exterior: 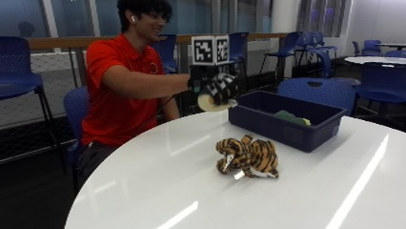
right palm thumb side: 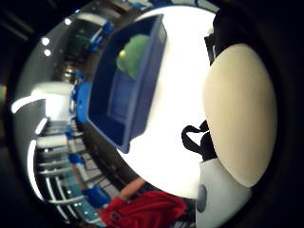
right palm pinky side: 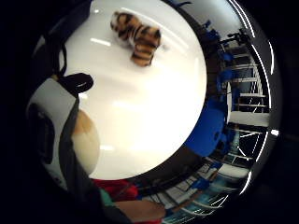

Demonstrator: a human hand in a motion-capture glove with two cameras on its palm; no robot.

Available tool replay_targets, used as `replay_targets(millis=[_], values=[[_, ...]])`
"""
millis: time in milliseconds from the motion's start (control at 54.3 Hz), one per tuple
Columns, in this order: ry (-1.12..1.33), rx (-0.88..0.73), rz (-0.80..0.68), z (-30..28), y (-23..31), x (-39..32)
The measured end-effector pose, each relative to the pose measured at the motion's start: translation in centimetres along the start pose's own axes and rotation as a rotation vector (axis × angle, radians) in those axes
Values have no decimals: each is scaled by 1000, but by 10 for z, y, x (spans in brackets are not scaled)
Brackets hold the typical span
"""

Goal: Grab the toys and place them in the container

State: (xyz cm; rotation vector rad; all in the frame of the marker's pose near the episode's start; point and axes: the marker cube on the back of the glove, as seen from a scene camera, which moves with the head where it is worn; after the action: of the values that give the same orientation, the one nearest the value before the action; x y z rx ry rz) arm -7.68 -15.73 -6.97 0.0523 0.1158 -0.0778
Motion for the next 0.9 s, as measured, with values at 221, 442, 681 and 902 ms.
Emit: replay_targets(millis=[221,442,681,902], values=[[-33,55,-82,-70,-50,-91],[-176,18,-135,-46,-91,-189],[-290,-45,-254,-3,-84,-214],[-183,-39,-196,-9,-81,-143]])
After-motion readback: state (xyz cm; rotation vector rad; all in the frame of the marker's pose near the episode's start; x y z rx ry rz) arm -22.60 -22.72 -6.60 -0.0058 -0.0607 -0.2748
